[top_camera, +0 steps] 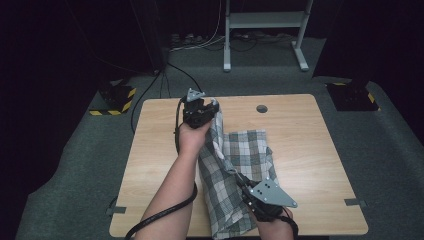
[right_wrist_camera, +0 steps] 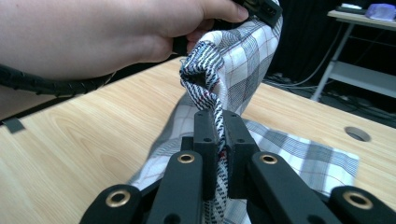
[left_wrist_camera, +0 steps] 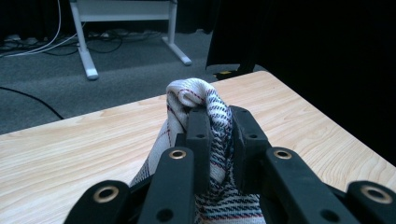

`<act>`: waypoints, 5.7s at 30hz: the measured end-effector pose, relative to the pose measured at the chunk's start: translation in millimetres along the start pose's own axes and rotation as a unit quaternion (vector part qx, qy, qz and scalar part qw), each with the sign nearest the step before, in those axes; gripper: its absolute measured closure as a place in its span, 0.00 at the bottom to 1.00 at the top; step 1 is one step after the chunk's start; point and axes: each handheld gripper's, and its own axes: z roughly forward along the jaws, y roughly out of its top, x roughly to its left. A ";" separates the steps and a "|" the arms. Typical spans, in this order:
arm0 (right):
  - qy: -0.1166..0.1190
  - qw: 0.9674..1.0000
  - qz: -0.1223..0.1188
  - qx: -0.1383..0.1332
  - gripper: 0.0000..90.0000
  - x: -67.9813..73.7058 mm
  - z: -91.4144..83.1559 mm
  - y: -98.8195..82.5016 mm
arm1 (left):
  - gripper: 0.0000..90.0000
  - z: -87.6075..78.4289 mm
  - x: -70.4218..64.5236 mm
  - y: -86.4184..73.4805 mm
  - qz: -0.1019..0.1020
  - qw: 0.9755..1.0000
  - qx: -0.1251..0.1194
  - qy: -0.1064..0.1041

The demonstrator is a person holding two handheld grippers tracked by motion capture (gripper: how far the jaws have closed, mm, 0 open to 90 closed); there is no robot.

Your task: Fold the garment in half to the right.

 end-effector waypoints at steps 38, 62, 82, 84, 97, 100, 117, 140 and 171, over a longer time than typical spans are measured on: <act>-0.081 0.995 -0.031 0.050 0.95 -32.8 -8.4 -52.3 | 0.88 85.5 -45.4 -46.9 -0.007 1.000 0.011 -0.006; -0.080 0.995 -0.013 0.064 0.95 -42.6 -11.2 -68.0 | 0.85 131.8 -60.6 -82.7 -0.023 0.997 0.073 0.007; -0.080 0.994 -0.017 0.070 0.95 -39.4 -5.4 -67.6 | 0.36 92.2 -70.0 -55.5 -0.020 0.999 0.026 -0.017; -0.081 0.994 -0.017 0.071 0.95 -39.8 -5.2 -67.9 | 0.35 84.1 -67.5 -56.8 -0.013 1.000 0.022 -0.017; -0.081 0.993 -0.021 0.078 0.95 -41.1 -4.3 -72.7 | 0.36 43.4 -48.3 -79.6 0.006 1.000 0.028 -0.002; -0.079 0.994 -0.020 0.078 0.95 -40.8 -4.9 -74.1 | 0.36 34.8 -44.4 -88.1 0.002 0.999 0.032 0.004; -0.075 0.994 -0.015 0.073 0.95 -42.8 -7.4 -82.7 | 0.38 -20.5 -31.4 -141.7 -0.005 0.999 0.035 0.021; -0.070 0.993 -0.015 0.090 0.95 -39.7 -2.8 -95.5 | 0.40 -44.6 -40.7 -210.6 0.031 0.993 0.108 0.040; -0.047 0.991 -0.024 0.122 0.95 -22.5 19.2 -107.1 | 0.41 -96.6 -27.1 -222.9 -0.027 0.997 0.074 0.004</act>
